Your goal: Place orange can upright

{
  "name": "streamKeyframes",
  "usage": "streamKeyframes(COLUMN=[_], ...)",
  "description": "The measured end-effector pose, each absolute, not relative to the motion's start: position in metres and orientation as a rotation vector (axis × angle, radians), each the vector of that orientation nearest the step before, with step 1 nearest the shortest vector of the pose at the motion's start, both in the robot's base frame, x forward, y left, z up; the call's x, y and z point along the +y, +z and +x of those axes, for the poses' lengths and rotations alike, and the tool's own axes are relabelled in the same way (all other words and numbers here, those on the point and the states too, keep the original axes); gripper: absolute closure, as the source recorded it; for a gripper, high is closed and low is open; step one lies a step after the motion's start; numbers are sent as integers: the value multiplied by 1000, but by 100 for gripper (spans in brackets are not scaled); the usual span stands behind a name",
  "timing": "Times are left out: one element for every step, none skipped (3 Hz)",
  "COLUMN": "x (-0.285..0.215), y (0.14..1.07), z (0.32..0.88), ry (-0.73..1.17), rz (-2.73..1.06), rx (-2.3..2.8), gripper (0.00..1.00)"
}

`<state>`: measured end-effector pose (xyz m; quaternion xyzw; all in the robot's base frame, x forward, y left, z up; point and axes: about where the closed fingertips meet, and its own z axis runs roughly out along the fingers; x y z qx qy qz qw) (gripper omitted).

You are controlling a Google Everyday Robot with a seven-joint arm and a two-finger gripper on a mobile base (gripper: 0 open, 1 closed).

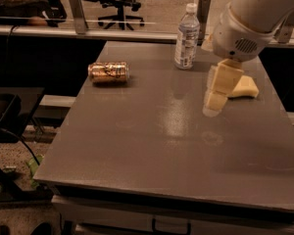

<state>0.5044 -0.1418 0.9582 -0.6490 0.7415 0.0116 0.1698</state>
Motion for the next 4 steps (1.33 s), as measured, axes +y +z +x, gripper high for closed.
streamKeyframes(x=[-113,-85,-60,-36], y=[950,943,937,930], z=[528,554,578,601], ry=[65,84,94,92], rz=[-1861,-1870,-1875,-1889], rx=[2097,2093,2090,2090], gripper=[0,0,0,0])
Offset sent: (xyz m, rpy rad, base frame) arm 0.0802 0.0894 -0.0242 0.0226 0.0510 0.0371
